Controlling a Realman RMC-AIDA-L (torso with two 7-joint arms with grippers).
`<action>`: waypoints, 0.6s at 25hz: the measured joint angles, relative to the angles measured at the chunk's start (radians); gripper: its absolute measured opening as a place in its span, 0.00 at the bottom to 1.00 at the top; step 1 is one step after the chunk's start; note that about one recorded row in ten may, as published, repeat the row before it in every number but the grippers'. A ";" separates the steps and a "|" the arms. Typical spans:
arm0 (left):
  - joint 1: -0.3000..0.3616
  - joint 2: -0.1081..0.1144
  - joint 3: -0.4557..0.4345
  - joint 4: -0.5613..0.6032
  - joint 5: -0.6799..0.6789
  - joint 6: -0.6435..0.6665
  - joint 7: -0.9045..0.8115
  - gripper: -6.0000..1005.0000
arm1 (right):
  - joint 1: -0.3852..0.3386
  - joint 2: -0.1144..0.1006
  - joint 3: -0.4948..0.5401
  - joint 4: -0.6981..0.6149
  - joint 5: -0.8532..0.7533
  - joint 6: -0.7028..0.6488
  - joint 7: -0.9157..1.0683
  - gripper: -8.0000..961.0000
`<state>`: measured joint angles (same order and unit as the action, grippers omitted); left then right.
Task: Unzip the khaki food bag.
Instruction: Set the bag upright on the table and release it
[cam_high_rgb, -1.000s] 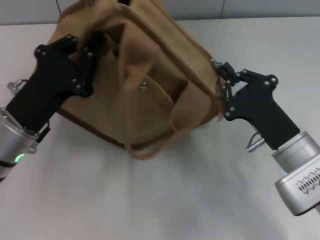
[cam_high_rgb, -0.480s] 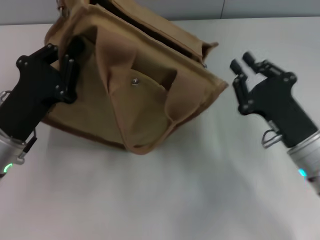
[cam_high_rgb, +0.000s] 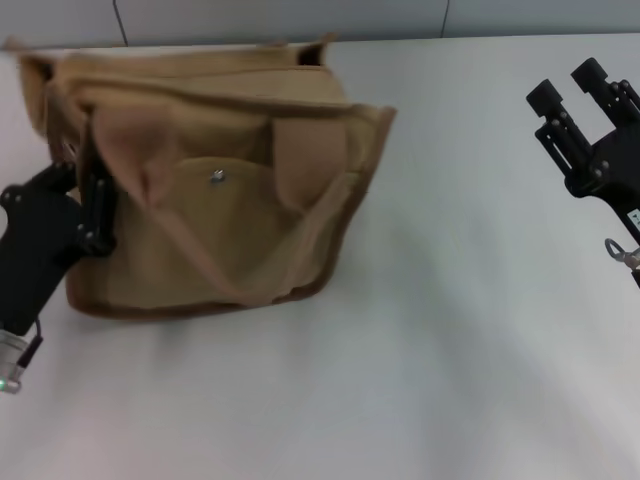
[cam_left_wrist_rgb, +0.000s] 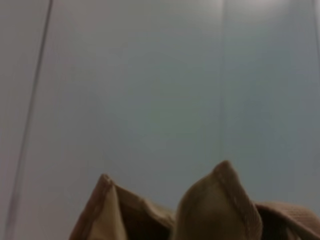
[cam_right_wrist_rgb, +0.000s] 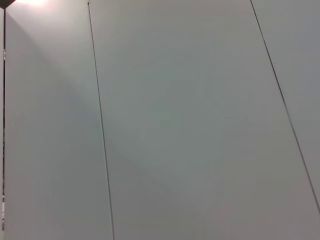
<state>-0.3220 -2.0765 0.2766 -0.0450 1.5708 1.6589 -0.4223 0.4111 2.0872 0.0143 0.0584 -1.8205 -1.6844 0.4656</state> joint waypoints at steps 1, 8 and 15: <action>0.006 -0.002 -0.023 -0.031 -0.012 -0.034 0.002 0.07 | 0.000 0.001 0.006 0.001 0.001 0.003 -0.004 0.61; -0.042 -0.003 -0.067 -0.155 -0.025 -0.214 -0.023 0.07 | 0.000 0.003 0.079 0.017 0.003 0.051 -0.017 0.65; -0.153 -0.004 -0.039 -0.231 0.073 -0.311 -0.053 0.10 | -0.002 0.003 0.092 0.018 0.003 0.069 -0.023 0.65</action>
<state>-0.4751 -2.0800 0.2373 -0.2762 1.6436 1.3475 -0.4755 0.4090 2.0903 0.1060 0.0762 -1.8177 -1.6151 0.4423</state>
